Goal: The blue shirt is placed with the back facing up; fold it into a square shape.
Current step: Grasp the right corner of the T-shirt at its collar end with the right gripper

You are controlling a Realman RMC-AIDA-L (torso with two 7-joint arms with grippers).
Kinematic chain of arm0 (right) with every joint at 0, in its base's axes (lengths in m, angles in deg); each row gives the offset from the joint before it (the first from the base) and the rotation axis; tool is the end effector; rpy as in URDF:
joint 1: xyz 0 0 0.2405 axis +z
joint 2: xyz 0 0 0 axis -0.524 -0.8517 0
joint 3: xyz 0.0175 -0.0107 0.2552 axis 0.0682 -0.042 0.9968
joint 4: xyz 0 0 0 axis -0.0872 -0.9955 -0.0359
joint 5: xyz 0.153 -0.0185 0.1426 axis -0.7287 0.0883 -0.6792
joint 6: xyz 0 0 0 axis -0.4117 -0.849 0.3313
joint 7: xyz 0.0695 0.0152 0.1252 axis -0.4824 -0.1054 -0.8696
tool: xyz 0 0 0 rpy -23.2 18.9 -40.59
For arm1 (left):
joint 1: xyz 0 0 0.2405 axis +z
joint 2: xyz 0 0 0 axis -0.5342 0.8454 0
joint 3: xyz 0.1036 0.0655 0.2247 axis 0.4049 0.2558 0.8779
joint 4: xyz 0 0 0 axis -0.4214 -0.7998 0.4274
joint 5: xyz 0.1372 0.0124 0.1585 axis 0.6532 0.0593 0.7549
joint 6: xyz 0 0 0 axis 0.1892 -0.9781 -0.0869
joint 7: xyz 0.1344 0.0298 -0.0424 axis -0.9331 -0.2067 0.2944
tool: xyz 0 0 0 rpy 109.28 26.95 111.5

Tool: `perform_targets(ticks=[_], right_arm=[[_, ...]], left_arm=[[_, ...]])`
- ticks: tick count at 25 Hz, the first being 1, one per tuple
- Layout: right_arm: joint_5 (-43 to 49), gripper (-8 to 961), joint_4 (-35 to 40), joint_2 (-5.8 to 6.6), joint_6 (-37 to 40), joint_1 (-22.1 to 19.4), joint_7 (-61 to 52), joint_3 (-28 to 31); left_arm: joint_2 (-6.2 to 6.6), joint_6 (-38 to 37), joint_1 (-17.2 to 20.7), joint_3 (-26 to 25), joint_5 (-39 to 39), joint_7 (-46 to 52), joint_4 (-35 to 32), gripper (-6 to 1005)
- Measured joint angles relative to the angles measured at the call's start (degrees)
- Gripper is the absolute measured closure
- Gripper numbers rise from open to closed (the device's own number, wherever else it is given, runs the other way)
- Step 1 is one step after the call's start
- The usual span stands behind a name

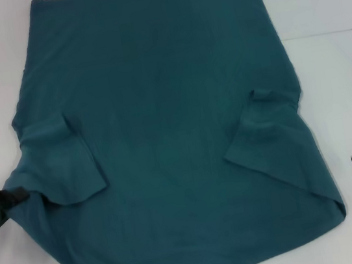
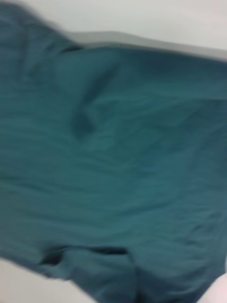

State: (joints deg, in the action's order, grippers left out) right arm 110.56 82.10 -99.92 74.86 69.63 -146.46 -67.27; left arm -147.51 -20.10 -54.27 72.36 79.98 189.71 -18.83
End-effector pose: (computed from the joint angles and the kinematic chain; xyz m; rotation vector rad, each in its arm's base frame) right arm 0.2995 0.3535 0.0906 -2.3345 1.8433 0.0233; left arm -0.3673 0.2798 0.0486 -1.6364 -2.0658 -0.9968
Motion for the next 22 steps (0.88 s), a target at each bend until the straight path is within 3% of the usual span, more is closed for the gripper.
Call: perform_targets(ticks=[11, 22], right_arm=[[1.91, 318, -0.33, -3.77, -1.01, 0.12, 1.95, -2.78], [4.90, 318, -0.20, -5.18, -3.59, 0.53, 1.78, -5.32]], left_arm=[[0.03, 1.11, -0.43, -0.02, 0.11, -0.12, 0.75, 1000], [0.07, 1.56, -0.42, -0.04, 0.15, -0.41, 1.35, 1001]])
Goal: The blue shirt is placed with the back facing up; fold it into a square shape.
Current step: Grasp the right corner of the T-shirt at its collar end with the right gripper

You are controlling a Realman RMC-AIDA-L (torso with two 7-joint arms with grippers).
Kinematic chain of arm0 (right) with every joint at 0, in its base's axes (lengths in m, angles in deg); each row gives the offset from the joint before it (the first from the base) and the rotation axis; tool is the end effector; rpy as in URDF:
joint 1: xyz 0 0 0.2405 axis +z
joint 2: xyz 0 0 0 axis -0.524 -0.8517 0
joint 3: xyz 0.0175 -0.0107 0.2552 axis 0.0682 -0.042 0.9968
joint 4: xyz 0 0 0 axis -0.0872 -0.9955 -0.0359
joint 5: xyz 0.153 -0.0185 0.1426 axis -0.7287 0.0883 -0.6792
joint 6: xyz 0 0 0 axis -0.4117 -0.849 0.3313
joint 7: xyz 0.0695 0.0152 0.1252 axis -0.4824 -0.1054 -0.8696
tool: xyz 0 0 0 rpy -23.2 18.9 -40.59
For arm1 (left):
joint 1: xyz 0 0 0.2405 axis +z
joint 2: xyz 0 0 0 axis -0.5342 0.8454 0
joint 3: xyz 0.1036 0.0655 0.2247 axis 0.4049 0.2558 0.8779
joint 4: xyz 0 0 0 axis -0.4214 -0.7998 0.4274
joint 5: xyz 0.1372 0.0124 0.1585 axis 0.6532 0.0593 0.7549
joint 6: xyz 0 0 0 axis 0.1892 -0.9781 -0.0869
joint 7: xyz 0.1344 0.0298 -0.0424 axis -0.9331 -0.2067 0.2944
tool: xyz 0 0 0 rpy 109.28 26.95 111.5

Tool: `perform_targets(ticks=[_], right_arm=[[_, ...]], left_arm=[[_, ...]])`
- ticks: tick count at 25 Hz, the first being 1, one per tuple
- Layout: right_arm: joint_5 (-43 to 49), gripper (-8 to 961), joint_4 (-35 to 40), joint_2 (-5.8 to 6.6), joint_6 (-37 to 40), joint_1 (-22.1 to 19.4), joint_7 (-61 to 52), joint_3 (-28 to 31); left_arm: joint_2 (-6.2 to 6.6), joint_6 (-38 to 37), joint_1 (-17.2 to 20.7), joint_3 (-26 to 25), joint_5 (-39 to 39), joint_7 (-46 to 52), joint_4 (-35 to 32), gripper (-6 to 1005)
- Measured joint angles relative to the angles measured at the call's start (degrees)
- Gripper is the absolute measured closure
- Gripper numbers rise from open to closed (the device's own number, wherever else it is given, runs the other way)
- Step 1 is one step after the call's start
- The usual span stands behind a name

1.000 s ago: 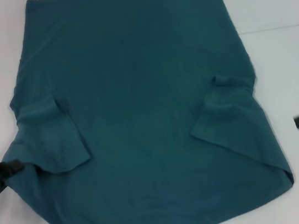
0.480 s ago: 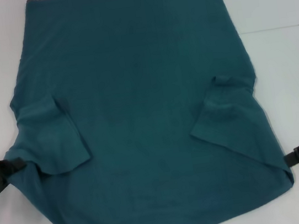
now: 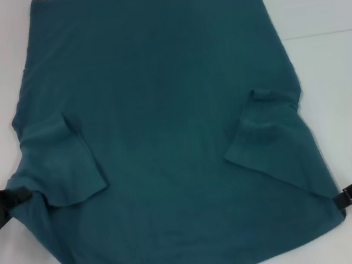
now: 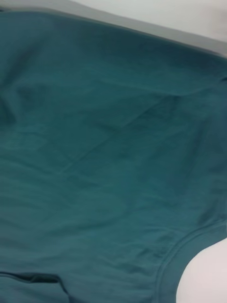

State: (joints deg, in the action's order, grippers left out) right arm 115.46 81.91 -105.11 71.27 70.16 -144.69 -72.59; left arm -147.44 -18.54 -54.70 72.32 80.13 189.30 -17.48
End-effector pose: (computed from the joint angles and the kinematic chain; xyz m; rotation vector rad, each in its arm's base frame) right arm 0.2991 0.3448 0.0435 -2.4147 1.7854 -0.1784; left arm -0.3683 0.2828 0.0443 -1.6244 -2.0696 -0.9921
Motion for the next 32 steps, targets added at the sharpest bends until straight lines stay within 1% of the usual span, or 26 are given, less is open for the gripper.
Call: perform_targets(ticks=[10, 22, 26, 29, 32], right_arm=[[0.87, 319, -0.16, -1.28, -1.42, 0.64, -0.26, -1.12], [3.10, 319, -0.52, -3.59, -2.54, 2.69, -0.43, -1.45], [3.14, 336, -2.46, -4.01, -3.16, 3.89, -0.22, -1.51], [2.84, 348, -3.16, -4.70, -3.83, 4.51, 0.00, -1.50], [2.60, 361, -3.15, -5.11, -4.55, 4.89, 0.03, -1.16]], left_arm=[[0.00, 0.14, 0.06, 0.00, -0.01, -0.04, 0.13, 1001], [-0.09, 0.62, 0.25, 0.01, -0.01, -0.04, 0.21, 1000], [-0.11, 0.63, 0.22, 0.01, -0.01, -0.04, 0.22, 1000], [-0.17, 0.67, 0.18, 0.01, -0.01, -0.04, 0.23, 1000], [-0.19, 0.71, 0.12, 0.01, -0.01, -0.04, 0.30, 1001]])
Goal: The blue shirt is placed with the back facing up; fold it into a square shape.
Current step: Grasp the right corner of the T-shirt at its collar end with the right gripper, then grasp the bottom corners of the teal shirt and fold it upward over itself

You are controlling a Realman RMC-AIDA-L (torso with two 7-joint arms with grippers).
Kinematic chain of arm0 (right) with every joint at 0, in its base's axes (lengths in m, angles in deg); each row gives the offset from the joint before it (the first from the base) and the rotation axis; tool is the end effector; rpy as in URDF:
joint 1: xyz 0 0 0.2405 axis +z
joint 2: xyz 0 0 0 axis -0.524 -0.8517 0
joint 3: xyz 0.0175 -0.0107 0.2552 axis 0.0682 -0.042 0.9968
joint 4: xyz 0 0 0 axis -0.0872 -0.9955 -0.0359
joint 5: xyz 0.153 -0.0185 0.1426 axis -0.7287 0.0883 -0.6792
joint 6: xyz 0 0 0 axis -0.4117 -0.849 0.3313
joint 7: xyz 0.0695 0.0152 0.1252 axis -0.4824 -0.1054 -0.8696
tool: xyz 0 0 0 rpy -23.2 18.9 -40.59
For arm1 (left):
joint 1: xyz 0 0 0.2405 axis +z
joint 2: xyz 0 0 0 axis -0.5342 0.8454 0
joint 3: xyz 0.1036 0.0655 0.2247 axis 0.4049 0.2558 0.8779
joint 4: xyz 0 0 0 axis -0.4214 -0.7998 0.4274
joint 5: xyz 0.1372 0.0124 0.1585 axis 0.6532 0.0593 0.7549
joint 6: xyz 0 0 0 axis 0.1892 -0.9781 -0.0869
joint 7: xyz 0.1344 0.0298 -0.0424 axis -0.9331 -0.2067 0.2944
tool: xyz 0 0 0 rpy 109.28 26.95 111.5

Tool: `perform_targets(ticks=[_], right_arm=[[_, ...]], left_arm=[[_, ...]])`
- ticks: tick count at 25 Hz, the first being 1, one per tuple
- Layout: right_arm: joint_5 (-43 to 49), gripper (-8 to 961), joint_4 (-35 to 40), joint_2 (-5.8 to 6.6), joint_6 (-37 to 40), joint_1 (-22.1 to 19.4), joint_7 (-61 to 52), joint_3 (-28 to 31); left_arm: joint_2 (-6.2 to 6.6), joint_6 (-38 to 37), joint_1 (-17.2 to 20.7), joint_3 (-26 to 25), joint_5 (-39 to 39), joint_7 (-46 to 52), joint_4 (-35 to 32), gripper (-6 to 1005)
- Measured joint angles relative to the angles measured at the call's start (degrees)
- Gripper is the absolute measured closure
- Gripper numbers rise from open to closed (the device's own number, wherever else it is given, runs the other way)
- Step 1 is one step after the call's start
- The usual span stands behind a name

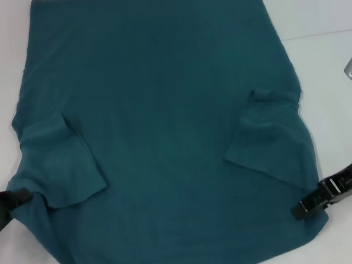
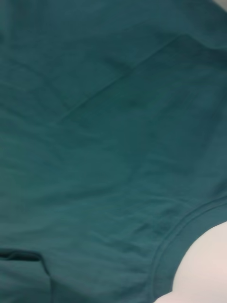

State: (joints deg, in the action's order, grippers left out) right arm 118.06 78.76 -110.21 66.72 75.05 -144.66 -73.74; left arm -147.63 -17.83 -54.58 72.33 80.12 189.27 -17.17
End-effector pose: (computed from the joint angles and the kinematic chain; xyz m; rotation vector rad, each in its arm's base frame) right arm 0.2696 0.3547 -0.0046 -2.5061 1.7216 -0.2222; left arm -0.3696 0.2822 0.0419 -1.6107 -2.0749 -0.9900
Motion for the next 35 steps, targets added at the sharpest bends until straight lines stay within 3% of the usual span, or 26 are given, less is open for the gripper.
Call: perform_targets(ticks=[9, 20, 25, 31, 35], right_arm=[[-1.29, 398, 0.45, 0.24, -0.28, -0.27, -0.09, 0.31], [-1.20, 858, 0.50, 0.59, 0.26, -0.79, -0.20, 0.30], [-1.49, 904, 0.71, 1.20, 2.83, -1.73, 0.33, 0.86], [-1.71, 904, 1.37, 2.77, 10.64, -2.86, 3.41, 3.25], [-1.70, 904, 1.36, 3.11, 13.84, -3.99, 4.69, 4.05]], left_arm=[[0.01, 0.00, 0.17, 0.00, -0.17, 0.00, 0.02, 1001], [0.01, -0.66, 0.21, 0.00, -0.10, -0.14, -0.01, 1001], [0.31, -4.29, 0.74, 0.00, 0.62, -0.65, -0.66, 1001], [0.79, -10.10, 1.54, 0.06, 4.50, 0.49, -3.44, 1001], [0.87, -13.86, 2.54, 0.06, 7.38, 1.20, -5.30, 1001]])
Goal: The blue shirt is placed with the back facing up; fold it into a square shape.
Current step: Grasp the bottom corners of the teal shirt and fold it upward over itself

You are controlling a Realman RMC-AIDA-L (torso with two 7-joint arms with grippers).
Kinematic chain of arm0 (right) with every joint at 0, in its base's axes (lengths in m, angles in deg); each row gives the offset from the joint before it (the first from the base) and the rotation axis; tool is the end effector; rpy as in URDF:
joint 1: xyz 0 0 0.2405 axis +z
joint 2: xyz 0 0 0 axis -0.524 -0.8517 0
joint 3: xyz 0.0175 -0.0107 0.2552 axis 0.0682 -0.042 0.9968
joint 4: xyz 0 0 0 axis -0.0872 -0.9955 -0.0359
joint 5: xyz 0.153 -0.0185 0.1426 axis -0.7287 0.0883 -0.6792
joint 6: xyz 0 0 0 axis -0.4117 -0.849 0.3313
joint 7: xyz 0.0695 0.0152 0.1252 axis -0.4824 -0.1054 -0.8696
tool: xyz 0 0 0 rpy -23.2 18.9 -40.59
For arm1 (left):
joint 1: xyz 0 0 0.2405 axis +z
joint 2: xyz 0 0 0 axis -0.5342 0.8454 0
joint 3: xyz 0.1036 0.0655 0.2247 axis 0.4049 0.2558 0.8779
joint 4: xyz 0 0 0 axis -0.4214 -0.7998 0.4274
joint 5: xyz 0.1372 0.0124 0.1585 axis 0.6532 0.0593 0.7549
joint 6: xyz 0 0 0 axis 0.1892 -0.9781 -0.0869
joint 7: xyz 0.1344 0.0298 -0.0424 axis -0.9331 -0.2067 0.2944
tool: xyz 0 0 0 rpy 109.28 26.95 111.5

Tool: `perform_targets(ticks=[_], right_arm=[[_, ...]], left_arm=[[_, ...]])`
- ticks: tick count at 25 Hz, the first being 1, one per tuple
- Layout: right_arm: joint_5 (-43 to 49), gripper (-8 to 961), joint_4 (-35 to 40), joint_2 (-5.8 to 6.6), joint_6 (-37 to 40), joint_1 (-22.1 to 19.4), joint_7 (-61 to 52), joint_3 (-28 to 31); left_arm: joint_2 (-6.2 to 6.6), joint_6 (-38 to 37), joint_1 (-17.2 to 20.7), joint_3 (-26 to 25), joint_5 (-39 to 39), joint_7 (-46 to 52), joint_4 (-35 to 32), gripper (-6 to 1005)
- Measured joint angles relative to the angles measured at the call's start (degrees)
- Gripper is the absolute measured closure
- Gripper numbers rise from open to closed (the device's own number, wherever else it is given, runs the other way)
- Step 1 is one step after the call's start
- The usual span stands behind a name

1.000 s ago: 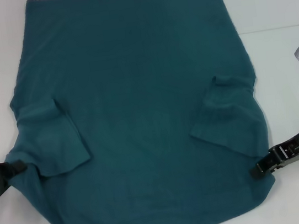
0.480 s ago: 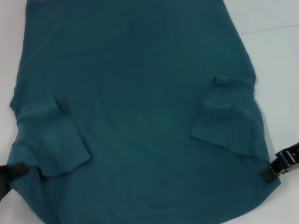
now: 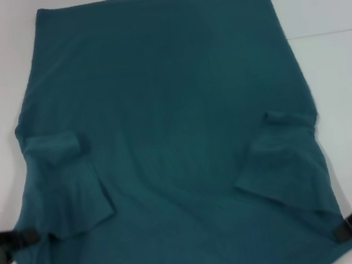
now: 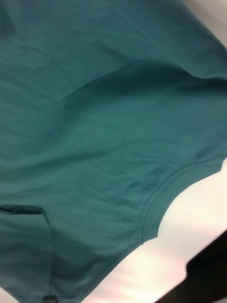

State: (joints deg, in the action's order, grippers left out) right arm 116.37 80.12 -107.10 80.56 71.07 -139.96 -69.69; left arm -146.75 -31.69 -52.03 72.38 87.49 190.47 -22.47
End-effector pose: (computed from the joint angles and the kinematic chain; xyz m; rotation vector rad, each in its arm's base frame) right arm 0.2822 0.3209 0.0270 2.5076 -1.7587 0.1681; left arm -0.3655 0.2441 0.0516 -1.7948 -2.1769 -0.8609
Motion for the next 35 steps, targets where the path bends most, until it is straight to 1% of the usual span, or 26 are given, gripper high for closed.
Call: perform_targets(ticks=[5, 9, 11, 14, 16, 19, 23, 25, 26, 27, 30, 32, 34, 35], right_arm=[[0.46, 903, 0.00, 0.13, 3.62, -1.90, 1.00, -0.44], [0.41, 903, -0.02, 0.33, 3.78, -2.41, 1.29, 0.13], [0.13, 903, -0.02, 0.50, 2.48, -2.39, 1.41, 1.69], [-0.52, 903, 0.01, 0.58, -1.82, -1.66, 1.37, 5.74], [-1.94, 903, -0.01, 0.58, -5.92, -1.17, 1.12, 8.11], [-5.45, 903, -0.07, 0.30, -10.51, -0.99, 0.82, 8.93], [-11.55, 904, -0.05, 0.46, -15.68, -0.97, 0.21, 10.05], [-13.78, 904, -0.01, 0.55, -18.79, -0.76, -0.11, 10.29], [-14.60, 904, 0.02, 0.53, -20.69, -0.46, -0.27, 10.28], [-15.16, 904, 0.02, 0.44, -22.48, -0.09, -0.36, 10.18], [-15.82, 903, -0.46, -0.31, -29.30, 1.69, -0.42, 9.78], [-15.77, 903, -0.94, -1.13, -33.79, 3.00, -0.29, 9.61], [-15.70, 904, -1.52, -1.69, -37.75, 4.02, -0.20, 8.98], [-15.70, 904, -1.83, -1.84, -39.36, 4.43, -0.17, 8.58]], left_arm=[[-0.37, -4.30, 2.28, -0.16, 2.00, 0.86, -3.11, 1000], [-0.34, -5.52, 2.59, -0.26, 2.32, 1.03, -3.69, 1001], [-0.11, -5.17, 1.94, -0.25, 2.34, 1.08, -3.25, 1001], [0.61, -3.70, -1.09, -0.13, 2.24, 1.29, -0.26, 1001], [1.23, -1.57, -4.05, -0.42, 1.88, 1.71, 2.78, 1001], [1.54, 2.16, -7.99, -0.70, 1.08, 3.13, 5.16, 1000], [1.69, 7.68, -12.01, -0.59, -1.52, 5.34, 5.41, 1000], [2.24, 10.80, -14.04, 0.09, -2.37, 6.33, 5.84, 1000], [3.07, 14.50, -16.08, 0.83, -2.54, 6.77, 7.01, 1000], [3.29, 15.69, -16.65, 0.98, -2.53, 6.82, 7.46, 1000], [4.02, 21.84, -19.51, 1.60, -2.43, 6.81, 9.47, 1001], [3.87, 26.97, -21.55, 2.78, -2.33, 6.65, 10.48, 1001], [3.48, 31.71, -22.97, 4.85, -2.52, 6.57, 11.36, 1001], [3.06, 36.09, -24.16, 6.73, -2.60, 6.41, 12.52, 1001]])
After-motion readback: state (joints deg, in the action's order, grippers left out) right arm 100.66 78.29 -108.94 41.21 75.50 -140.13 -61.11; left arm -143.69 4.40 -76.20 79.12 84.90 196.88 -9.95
